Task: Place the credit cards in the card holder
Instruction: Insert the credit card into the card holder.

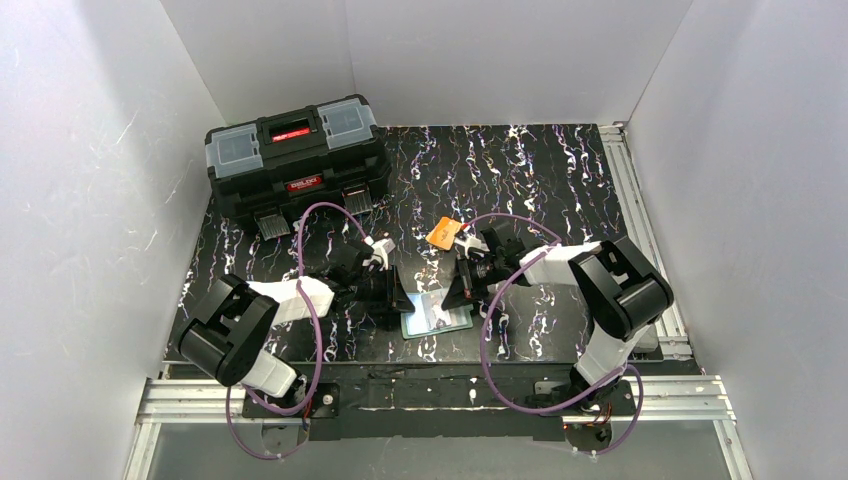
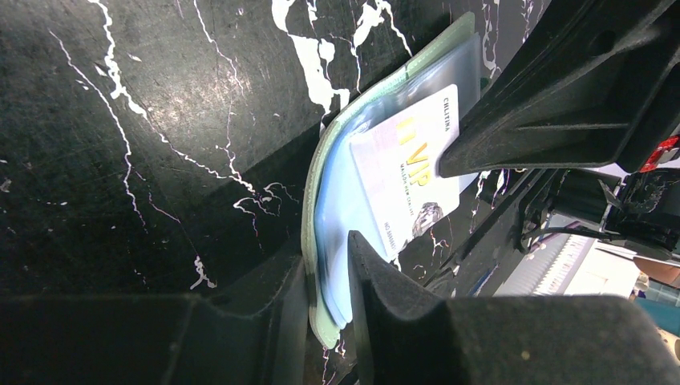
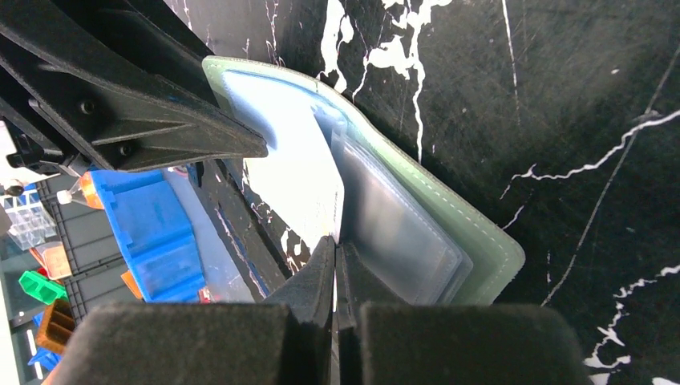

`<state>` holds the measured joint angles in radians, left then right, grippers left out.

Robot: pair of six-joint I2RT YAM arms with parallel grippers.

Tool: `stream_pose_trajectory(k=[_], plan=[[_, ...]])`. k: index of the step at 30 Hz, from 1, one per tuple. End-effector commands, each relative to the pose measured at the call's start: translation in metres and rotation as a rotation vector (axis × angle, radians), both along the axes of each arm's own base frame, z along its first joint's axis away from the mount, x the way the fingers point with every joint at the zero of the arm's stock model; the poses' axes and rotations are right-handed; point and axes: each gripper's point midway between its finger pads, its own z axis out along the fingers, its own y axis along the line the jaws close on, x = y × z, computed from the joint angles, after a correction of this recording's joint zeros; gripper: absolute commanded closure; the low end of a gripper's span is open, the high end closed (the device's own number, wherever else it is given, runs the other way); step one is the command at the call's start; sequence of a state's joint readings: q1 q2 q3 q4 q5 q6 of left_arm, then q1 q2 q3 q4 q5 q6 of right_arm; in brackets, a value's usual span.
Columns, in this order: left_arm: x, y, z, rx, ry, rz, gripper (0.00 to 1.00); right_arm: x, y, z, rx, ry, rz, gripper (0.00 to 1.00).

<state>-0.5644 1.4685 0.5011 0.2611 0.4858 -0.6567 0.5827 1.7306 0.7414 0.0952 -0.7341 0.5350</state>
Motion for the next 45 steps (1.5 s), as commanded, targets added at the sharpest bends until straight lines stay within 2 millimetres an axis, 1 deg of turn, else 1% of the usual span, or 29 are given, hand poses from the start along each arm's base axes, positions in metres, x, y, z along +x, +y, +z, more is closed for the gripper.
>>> stream_pose_trajectory(k=[1, 3, 4, 7, 8, 10, 12, 15, 17, 18, 24, 27, 30, 34, 35, 36, 45], plan=[[0.0, 0.0, 0.008, -0.013, -0.031, -0.011, 0.78, 0.002, 0.0, -0.002, -0.019, -0.013, 0.006, 0.99], [0.0, 0.0, 0.009, -0.015, -0.032, -0.01, 0.78, -0.001, -0.003, -0.006, -0.048, -0.012, -0.004, 0.99], [0.0, 0.0, 0.009, -0.015, -0.032, -0.013, 0.78, -0.003, -0.004, -0.008, -0.064, -0.009, -0.008, 0.97], [0.0, -0.001, 0.01, -0.018, -0.034, -0.015, 0.78, -0.006, -0.006, -0.012, -0.105, -0.011, -0.02, 0.85], [0.0, -0.001, 0.01, -0.018, -0.033, -0.016, 0.78, -0.005, -0.004, -0.012, -0.112, -0.016, -0.025, 0.8], [0.0, -0.001, 0.01, -0.019, -0.031, -0.013, 0.78, -0.003, 0.001, -0.008, -0.125, -0.038, -0.026, 0.66], [0.0, -0.001, 0.011, -0.02, -0.034, -0.015, 0.78, -0.006, 0.004, -0.004, -0.145, -0.052, -0.013, 0.58], [0.0, -0.001, 0.012, -0.023, -0.037, -0.017, 0.78, -0.007, 0.01, 0.007, -0.172, -0.14, 0.006, 0.4], [0.0, -0.002, 0.013, -0.031, -0.042, -0.02, 0.78, -0.008, 0.012, 0.01, -0.197, -0.16, 0.026, 0.37], [0.0, -0.003, 0.014, -0.04, -0.046, -0.024, 0.77, -0.013, 0.016, 0.008, -0.203, -0.152, 0.044, 0.36], [0.0, -0.003, 0.015, -0.044, -0.05, -0.028, 0.77, -0.02, 0.029, 0.006, -0.232, -0.14, 0.074, 0.33], [0.0, -0.004, 0.016, -0.048, -0.055, -0.029, 0.77, -0.024, 0.037, 0.007, -0.241, -0.144, 0.087, 0.27], [0.001, -0.005, 0.018, -0.055, -0.059, -0.031, 0.77, -0.027, 0.042, 0.011, -0.235, -0.168, 0.111, 0.17], [0.002, -0.007, 0.021, -0.069, -0.074, -0.037, 0.75, -0.029, 0.047, 0.014, -0.206, -0.188, 0.136, 0.13], [0.002, -0.008, 0.022, -0.073, -0.076, -0.04, 0.75, -0.03, 0.049, 0.016, -0.199, -0.194, 0.145, 0.05], [0.002, -0.008, 0.022, -0.074, -0.077, -0.039, 0.75, -0.031, 0.051, 0.018, -0.191, -0.198, 0.152, 0.02], [0.005, -0.01, 0.026, -0.085, -0.09, -0.044, 0.73, -0.034, 0.066, 0.033, -0.09, -0.227, 0.201, 0.02]])
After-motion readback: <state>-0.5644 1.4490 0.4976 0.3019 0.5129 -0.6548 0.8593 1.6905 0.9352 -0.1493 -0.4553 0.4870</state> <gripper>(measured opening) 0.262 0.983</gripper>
